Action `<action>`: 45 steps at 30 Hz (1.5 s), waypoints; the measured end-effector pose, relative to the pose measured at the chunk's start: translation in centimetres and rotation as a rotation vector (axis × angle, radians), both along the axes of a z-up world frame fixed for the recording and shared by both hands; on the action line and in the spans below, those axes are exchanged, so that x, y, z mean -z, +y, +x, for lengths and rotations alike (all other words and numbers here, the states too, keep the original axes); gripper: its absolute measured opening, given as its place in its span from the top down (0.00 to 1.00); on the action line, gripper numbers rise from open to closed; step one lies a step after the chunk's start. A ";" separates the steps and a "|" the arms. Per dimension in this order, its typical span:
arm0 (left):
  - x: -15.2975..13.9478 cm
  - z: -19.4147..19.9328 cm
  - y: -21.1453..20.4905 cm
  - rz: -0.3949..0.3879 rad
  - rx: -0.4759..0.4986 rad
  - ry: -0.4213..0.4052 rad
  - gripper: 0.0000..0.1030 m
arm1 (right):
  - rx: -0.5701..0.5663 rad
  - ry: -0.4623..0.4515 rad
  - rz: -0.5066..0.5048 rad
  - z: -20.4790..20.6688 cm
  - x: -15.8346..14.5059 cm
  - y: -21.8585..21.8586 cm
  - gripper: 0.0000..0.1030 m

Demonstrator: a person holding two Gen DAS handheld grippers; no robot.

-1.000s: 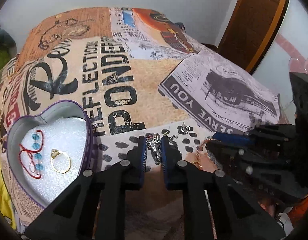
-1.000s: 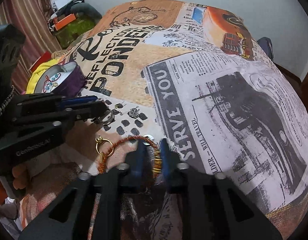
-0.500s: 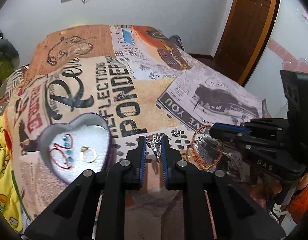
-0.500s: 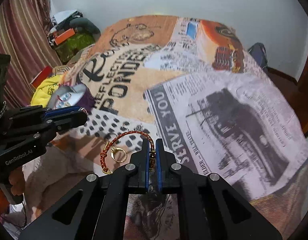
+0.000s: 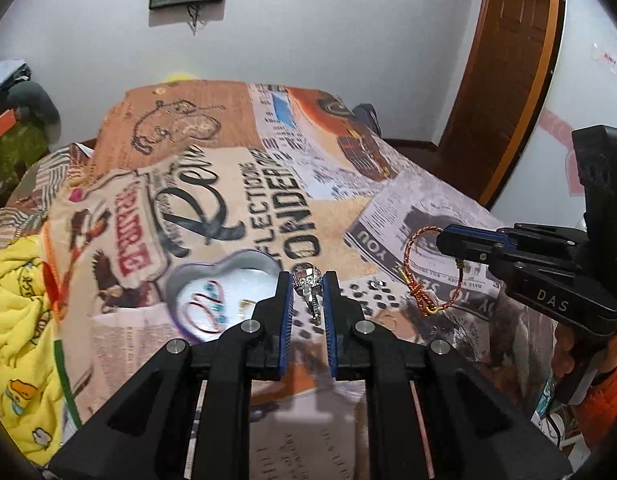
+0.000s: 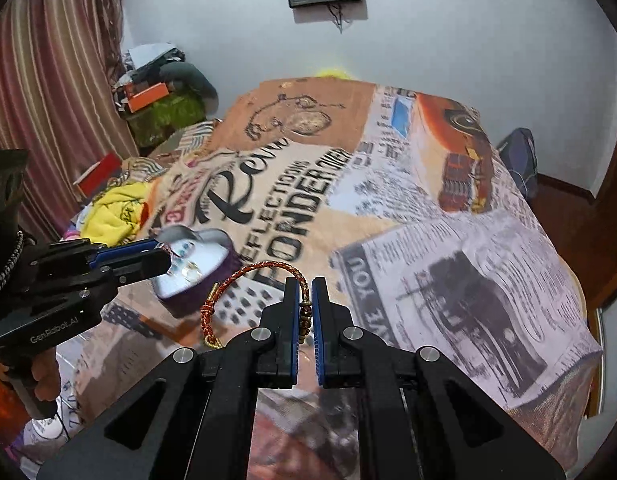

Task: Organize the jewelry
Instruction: 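Carry the earring and orange bracelet into the heart tin and open both grippers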

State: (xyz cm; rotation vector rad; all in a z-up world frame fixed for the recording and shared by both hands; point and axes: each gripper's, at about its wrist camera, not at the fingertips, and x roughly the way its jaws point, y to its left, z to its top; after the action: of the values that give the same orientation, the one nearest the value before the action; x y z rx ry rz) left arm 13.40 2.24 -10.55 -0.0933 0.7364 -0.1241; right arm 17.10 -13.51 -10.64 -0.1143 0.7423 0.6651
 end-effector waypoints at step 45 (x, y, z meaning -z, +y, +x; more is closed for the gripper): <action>3.2 1.7 7.8 -0.014 -0.083 0.065 0.87 | -0.166 0.047 -0.115 2.1 4.1 12.9 0.94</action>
State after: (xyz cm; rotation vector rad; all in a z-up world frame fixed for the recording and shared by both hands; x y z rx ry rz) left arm 15.15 10.07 -13.78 -0.1416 0.7950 -0.0473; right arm 19.19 -0.56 -14.75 -0.2690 0.8222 0.7852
